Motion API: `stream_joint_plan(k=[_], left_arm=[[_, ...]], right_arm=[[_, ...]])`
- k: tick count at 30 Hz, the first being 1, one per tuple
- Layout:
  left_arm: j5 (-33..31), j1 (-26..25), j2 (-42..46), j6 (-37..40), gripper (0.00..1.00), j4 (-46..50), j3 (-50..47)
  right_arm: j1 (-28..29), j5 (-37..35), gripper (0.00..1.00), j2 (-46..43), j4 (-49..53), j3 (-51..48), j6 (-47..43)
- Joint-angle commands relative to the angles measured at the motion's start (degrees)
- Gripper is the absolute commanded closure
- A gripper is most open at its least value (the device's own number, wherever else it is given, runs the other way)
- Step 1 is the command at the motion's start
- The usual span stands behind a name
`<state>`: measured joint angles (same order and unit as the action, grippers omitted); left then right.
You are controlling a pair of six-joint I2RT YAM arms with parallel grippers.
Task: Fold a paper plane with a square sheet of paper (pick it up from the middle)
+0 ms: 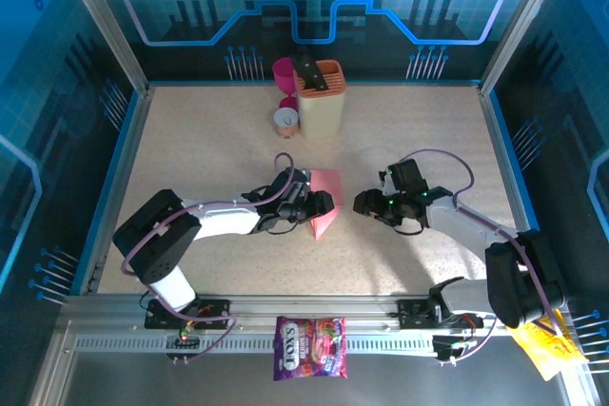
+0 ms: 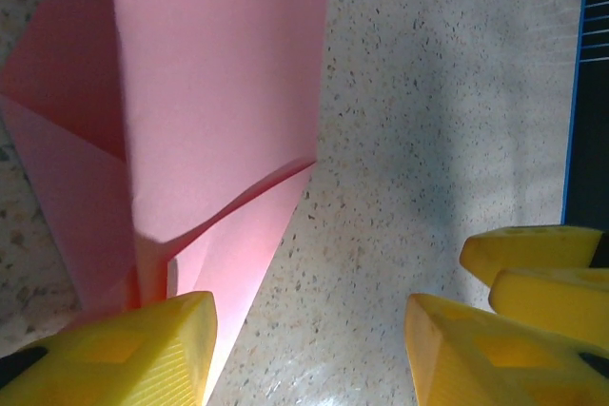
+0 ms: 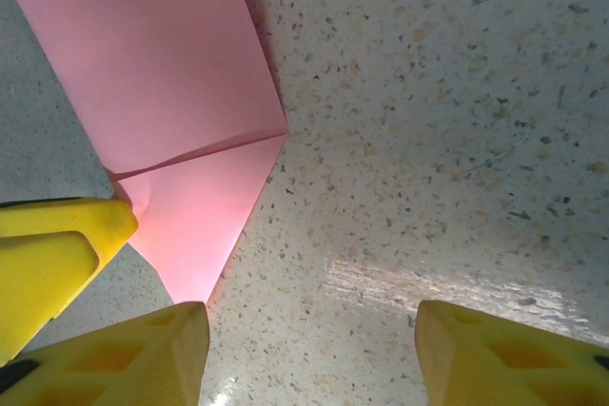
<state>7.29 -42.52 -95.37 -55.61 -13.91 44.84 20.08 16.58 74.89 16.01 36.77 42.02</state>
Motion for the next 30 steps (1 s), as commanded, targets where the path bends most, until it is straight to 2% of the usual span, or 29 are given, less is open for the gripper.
stream_joint_plan(k=[1,10,21,30], left_arm=[[0.51,0.18,0.81,-0.76,0.44,-5.38,0.39],[1.49,0.33,-0.3,-0.27,0.44,-6.34,1.01],[2.06,3.04,-5.1,0.99,0.44,-6.92,0.56],[3.44,5.16,-6.23,3.21,0.45,-7.8,-1.53]], right_arm=[[-0.46,1.35,0.41,-0.7,-2.65,-1.07,1.42],[-0.35,3.3,0.43,1.73,-6.5,-1.89,3.22],[1.96,6.08,0.54,7.86,-11.36,0.12,5.42],[4.09,7.08,0.57,14.49,-15.62,3.43,7.35]])
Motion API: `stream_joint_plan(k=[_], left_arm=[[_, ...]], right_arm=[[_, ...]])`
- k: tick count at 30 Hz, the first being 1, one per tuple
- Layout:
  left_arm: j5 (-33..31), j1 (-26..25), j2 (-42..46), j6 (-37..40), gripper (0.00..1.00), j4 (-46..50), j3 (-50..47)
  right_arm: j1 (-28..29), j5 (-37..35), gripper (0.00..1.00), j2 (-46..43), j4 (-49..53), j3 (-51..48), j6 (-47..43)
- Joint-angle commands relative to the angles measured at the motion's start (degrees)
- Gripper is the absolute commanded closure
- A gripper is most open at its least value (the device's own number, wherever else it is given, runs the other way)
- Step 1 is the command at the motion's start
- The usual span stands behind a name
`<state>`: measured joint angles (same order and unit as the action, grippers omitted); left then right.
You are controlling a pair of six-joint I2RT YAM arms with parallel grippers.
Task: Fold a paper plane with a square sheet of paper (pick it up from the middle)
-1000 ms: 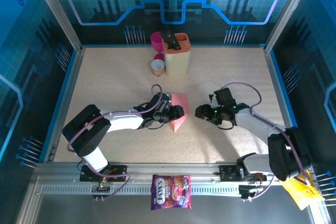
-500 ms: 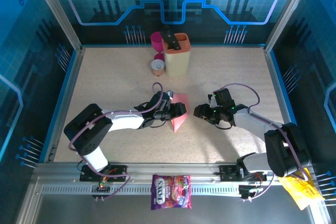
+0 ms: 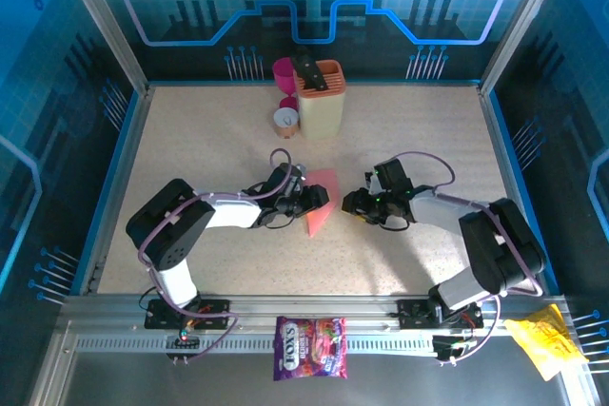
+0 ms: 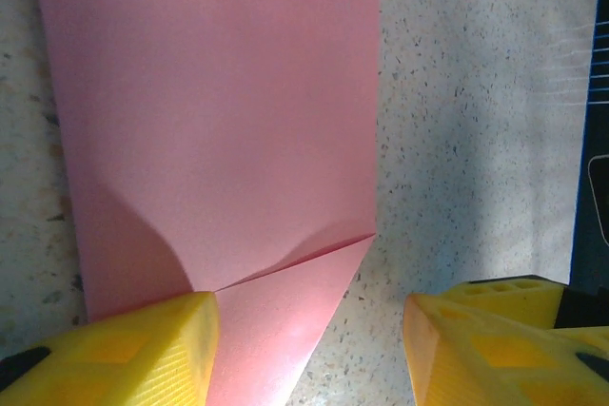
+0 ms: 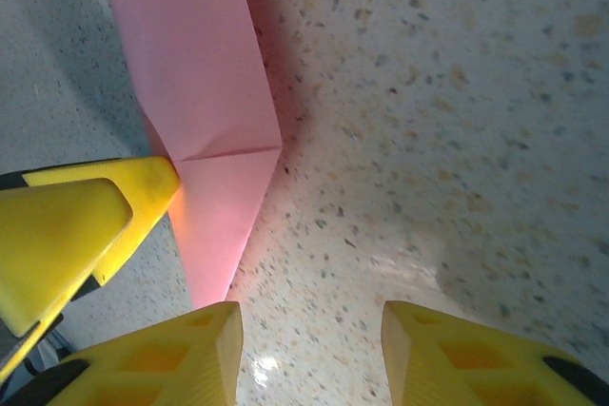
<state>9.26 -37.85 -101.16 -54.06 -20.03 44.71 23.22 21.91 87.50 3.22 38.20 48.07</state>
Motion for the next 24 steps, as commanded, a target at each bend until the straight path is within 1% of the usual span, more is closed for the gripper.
stream_joint_plan(k=[1,13,17,21,24], left_arm=[[1.56,0.49,-0.44,1.56,0.45,-2.0,-1.55],[2.03,0.67,-0.49,1.73,0.45,-2.65,-2.78],[1.95,0.66,-0.26,1.93,0.46,-2.56,-3.0],[2.12,0.84,0.05,2.07,0.46,-2.47,-2.96],[2.7,1.27,0.12,2.45,0.46,-2.52,-2.79]], right_arm=[[1.03,1.97,0.58,2.62,-3.6,2.29,1.7],[2.08,4.16,0.6,10.42,-6.49,7.4,3.06],[2.26,4.9,0.64,12.3,-7.48,7.91,3.82],[2.42,5.48,0.73,13.04,-8.84,7.33,4.4],[2.5,5.37,0.9,12.59,-9.24,6.25,4.51]])
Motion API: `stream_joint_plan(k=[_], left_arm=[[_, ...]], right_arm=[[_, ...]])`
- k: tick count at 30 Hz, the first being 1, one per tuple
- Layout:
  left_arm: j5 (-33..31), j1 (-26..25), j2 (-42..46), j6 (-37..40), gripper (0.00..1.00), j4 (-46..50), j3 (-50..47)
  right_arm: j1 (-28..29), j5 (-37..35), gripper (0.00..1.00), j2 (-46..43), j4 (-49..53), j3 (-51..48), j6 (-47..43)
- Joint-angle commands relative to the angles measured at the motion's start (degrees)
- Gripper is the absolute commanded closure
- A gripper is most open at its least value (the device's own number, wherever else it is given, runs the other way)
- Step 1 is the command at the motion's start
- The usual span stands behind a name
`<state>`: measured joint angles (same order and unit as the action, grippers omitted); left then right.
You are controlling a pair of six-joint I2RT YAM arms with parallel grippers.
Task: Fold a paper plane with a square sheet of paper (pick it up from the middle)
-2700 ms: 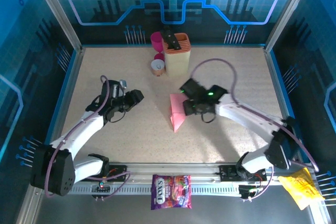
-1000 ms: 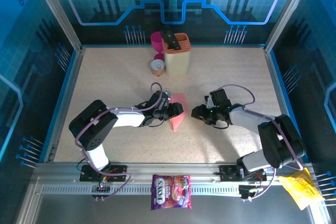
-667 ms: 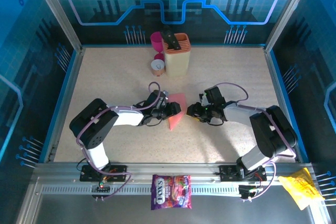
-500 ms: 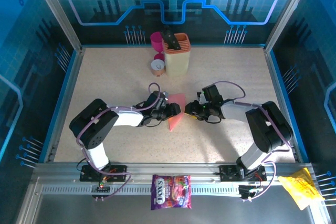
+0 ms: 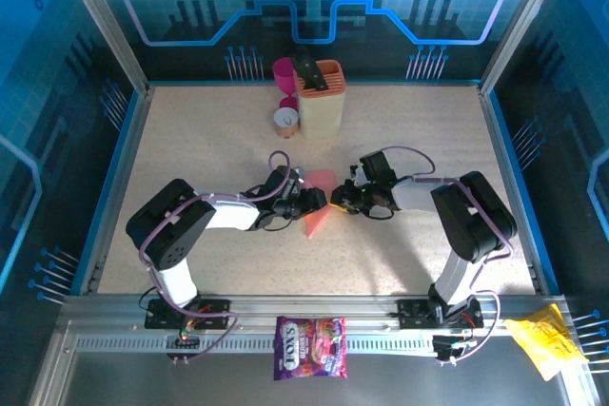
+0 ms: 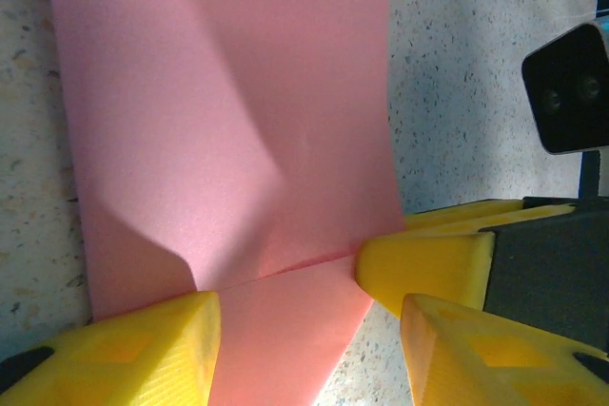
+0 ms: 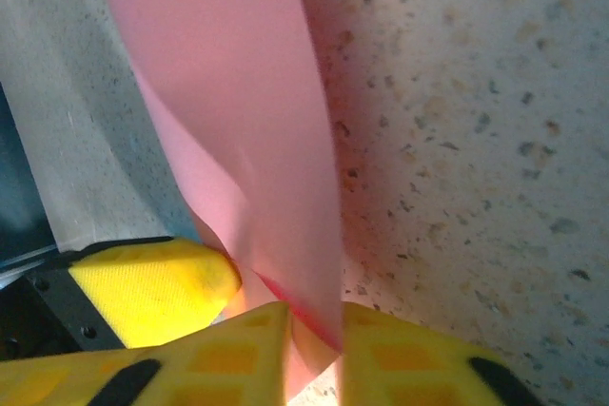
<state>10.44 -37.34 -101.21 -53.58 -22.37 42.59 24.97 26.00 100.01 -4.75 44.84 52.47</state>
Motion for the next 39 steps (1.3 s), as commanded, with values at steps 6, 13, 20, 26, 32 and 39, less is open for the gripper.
stream_joint_plan(k=[6,13,20,26,32,39], left_arm=[[4.77,2.87,1.11,5.09,0.45,0.64,0.56],[5.22,4.3,7.33,11.79,0.44,7.81,0.8],[3.33,3.06,16.24,13.39,0.45,12.26,-4.67],[-5.45,-5.58,22.02,18.56,0.51,18.98,-5.61],[-15.69,-13.3,22.67,25.0,0.49,20.38,-5.41],[-19.8,-16.4,19.94,30.35,0.46,19.12,-5.41]], right_arm=[[2.45,-4.11,1.0,-4.62,0.81,-3.97,2.07],[9.52,-21.16,1.0,-12.47,12.22,-5.05,6.89],[13.16,-26.2,1.0,-12.04,13.1,-6.04,10.75],[13.43,-25.4,1.0,-11.37,11.2,-6.74,11.3],[13.5,-23.51,1.0,-14.02,10.02,-5.57,10.2],[13.62,-21.37,1.0,-15.72,9.69,-3.92,10.55]])
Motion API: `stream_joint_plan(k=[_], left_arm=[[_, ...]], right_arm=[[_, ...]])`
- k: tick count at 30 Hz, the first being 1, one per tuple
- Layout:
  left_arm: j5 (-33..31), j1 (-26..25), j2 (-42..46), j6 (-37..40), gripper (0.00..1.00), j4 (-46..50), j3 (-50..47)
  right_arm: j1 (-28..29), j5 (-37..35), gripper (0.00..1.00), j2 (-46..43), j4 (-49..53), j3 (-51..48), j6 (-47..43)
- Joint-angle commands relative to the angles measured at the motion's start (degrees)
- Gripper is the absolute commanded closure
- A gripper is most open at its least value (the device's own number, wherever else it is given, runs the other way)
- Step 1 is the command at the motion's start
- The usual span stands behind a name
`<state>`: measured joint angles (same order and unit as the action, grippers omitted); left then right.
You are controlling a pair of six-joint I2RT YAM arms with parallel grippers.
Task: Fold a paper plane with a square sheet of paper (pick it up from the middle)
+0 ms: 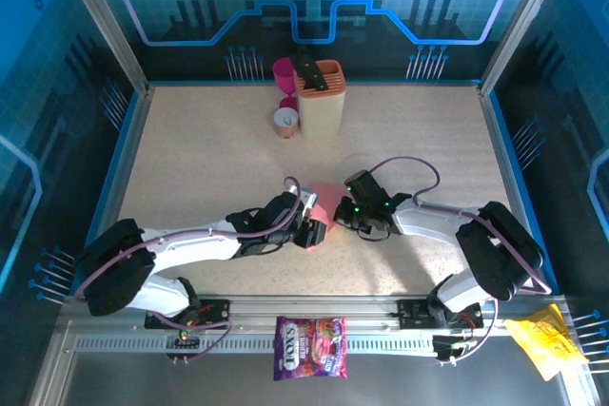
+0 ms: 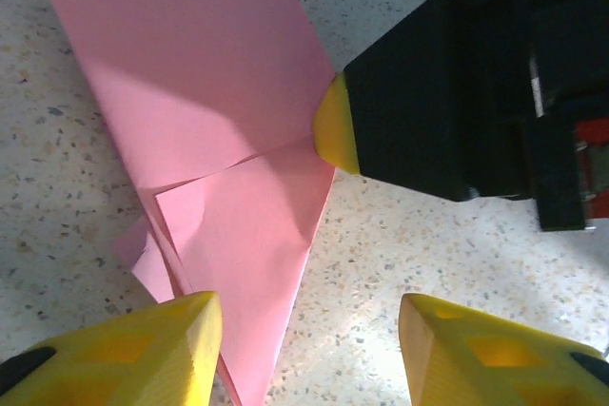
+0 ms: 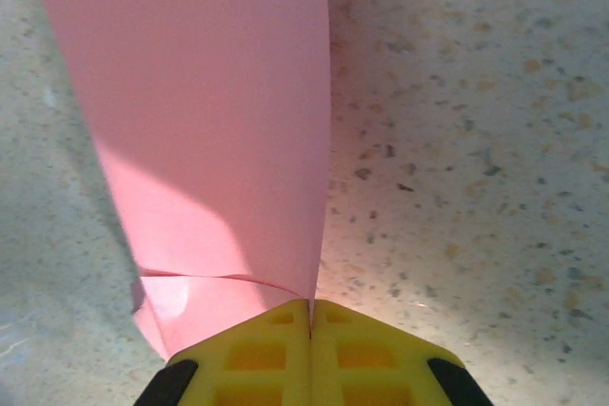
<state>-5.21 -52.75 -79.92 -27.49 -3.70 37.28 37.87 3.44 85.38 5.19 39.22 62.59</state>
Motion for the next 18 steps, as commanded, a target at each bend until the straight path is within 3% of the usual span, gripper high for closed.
stream_joint_plan(k=[1,10,18], left_arm=[[-4.64,-1.25,-1.85,4.69,0.46,0.27,0.0],[-13.3,-6.57,-8.24,10.1,0.46,-0.97,2.74],[-18.88,-7.92,-12.21,11.81,0.46,-2.79,4.05]], right_arm=[[0.72,1.21,1.0,-0.94,-0.02,1.88,0.44],[0.8,2.28,1.0,-0.83,-0.82,1.96,2.06],[0.8,2.51,1.0,-0.93,0.16,2.59,2.01]])
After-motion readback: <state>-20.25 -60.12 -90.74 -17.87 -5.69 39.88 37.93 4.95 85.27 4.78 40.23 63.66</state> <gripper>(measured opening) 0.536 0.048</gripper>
